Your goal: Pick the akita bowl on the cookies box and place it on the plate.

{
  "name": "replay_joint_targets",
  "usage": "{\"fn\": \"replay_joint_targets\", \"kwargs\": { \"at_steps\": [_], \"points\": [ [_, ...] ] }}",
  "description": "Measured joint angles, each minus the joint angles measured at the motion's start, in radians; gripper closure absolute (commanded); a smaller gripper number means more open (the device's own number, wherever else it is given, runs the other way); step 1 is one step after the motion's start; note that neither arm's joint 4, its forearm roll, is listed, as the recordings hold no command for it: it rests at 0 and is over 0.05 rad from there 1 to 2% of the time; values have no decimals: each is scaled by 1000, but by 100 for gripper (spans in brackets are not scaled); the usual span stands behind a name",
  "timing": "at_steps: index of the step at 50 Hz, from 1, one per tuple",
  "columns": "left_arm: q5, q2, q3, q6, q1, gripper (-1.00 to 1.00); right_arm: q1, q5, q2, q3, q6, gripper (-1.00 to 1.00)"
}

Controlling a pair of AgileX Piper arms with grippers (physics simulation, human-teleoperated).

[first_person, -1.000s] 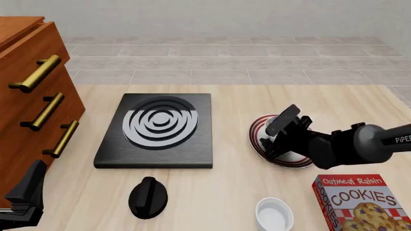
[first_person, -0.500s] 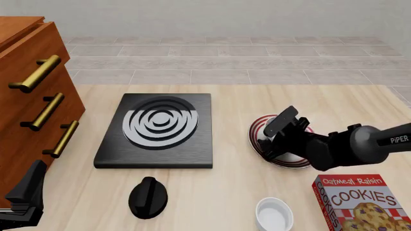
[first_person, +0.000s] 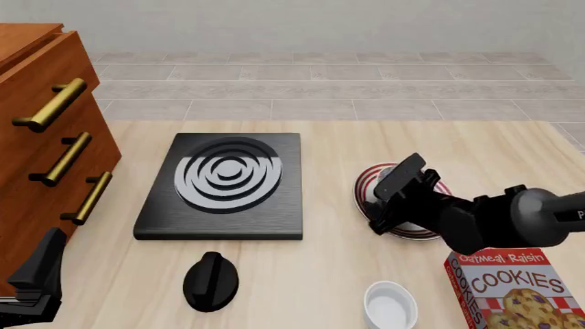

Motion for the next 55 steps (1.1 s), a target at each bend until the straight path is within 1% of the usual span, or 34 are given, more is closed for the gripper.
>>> {"fn": "replay_joint_targets", "kwargs": {
  "at_steps": [30, 40, 55],
  "points": [
    [0, 0, 0, 0, 0, -100, 82, 19, -222, 108, 46, -100],
    [0, 0, 0, 0, 0, -100, 126, 31, -325, 155, 64, -100],
    [0, 0, 0, 0, 0, -100, 163, 30, -450, 221, 90, -100]
  ]
}}
